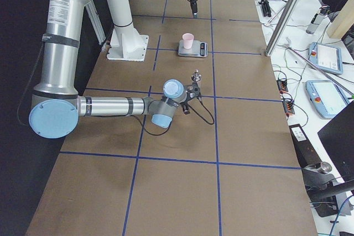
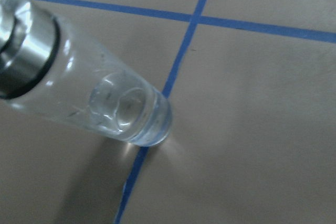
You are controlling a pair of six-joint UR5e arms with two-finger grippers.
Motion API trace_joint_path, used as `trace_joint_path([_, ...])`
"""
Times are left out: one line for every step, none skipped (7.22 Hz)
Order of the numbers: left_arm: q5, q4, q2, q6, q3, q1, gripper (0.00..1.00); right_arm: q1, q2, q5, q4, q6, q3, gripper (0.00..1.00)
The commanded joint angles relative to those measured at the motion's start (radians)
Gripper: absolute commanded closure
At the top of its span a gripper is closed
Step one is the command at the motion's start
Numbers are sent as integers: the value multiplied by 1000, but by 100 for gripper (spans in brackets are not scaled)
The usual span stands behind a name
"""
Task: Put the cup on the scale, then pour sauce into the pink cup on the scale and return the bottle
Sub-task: 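Lift the left gripper off the cup while the right gripper reaches the dispenser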
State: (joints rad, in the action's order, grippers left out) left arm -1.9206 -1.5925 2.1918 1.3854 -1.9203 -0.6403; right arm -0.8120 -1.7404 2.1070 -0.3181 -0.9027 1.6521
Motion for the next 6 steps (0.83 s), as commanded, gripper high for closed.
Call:
trace_joint_path([0,-23,-1,1,18,-1,35,238,-20,-293,44,-187,64,0])
trace_joint_path([0,-23,-4,0,20,-1,35,260,-21,-347,44,-209,78,0])
trace_joint_path([0,-23,-4,1,20,-1,35,325,-25,-546,45,-209,84,0])
trace_joint_path([0,-33,-4,3,21,1,34,403,-28,-729,45,-206,90,0])
trace_joint_path([0,-41,-6,3,24,1,34,481,-28,-945,44,-200,91,0])
trace_joint_path([0,-41,-6,1,30,1,34,517,-30,-1040,44,-191,91,0])
